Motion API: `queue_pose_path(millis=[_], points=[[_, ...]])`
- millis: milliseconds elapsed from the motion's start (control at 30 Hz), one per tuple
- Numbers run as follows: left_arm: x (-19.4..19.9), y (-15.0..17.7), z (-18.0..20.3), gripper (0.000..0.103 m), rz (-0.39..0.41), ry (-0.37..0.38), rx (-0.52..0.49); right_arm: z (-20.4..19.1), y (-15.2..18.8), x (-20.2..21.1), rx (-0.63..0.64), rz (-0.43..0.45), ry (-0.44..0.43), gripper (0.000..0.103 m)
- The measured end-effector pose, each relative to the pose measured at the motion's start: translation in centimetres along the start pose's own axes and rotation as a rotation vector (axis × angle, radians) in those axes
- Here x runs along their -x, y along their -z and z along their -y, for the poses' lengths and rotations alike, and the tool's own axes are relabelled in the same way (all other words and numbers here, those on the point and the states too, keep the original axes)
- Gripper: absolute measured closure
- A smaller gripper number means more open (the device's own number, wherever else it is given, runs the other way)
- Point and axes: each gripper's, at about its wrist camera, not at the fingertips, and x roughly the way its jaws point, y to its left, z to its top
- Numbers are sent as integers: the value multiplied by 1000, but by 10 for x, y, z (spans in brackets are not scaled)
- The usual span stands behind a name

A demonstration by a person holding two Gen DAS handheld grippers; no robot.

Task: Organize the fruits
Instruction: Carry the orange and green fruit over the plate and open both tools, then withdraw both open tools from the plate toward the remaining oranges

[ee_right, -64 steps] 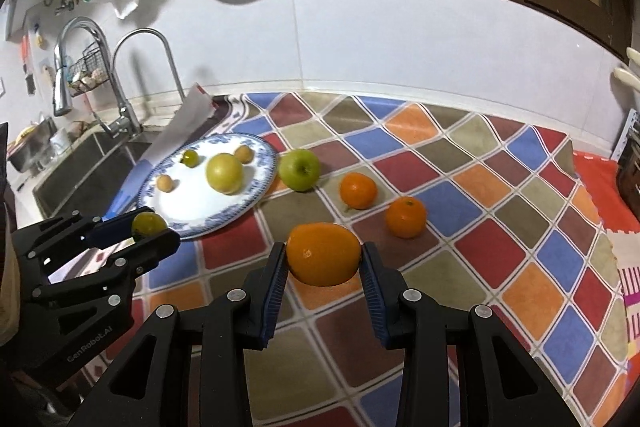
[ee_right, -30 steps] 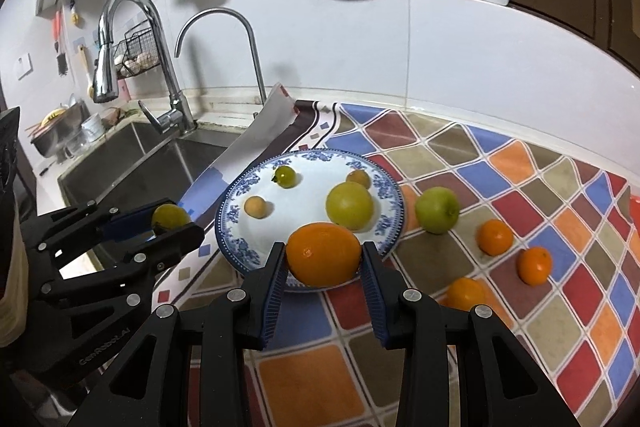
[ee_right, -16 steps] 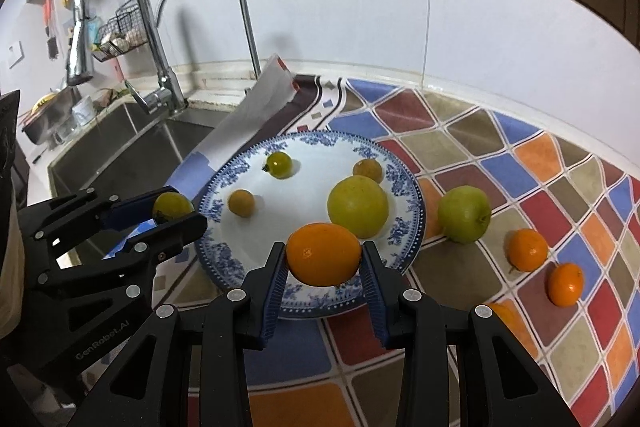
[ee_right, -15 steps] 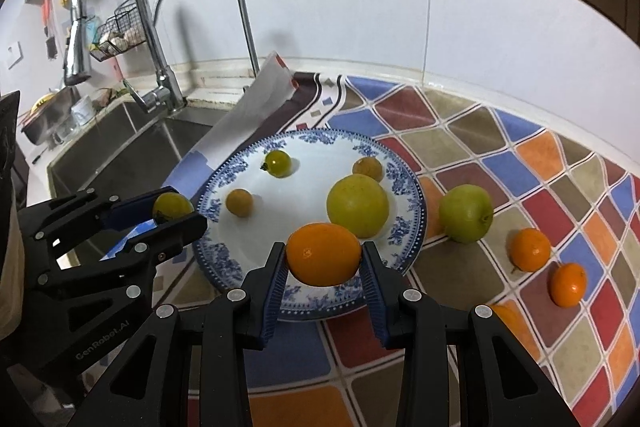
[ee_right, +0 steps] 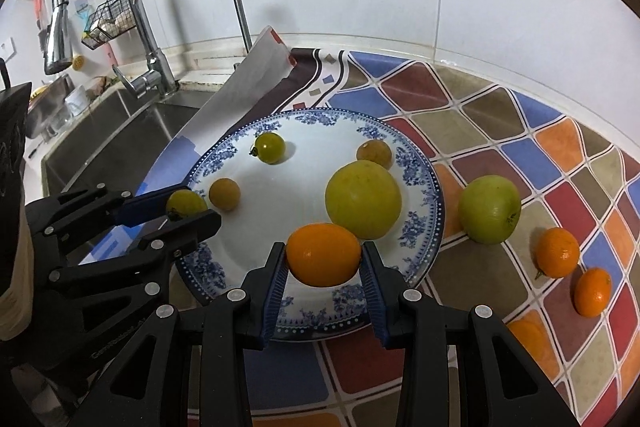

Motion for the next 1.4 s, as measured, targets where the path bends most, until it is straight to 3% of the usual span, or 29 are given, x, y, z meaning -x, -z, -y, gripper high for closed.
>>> queue_pose_path(millis=[433, 767, 1133, 1233, 1400], points=[[23, -3, 6, 57, 42, -28, 3, 2, 2, 23, -10, 48, 22, 63], [60, -3, 18, 52, 106, -48, 2, 6, 14, 56, -28, 92, 25, 63], [98, 1, 40, 38, 159, -68, -3, 12, 28, 95, -48, 157, 35, 63], [105, 1, 49, 35, 170, -72, -6, 16, 34, 107, -59, 175, 44, 53], [115, 2, 68, 30, 189, -69, -12, 27, 43, 123, -68, 190, 58, 53]])
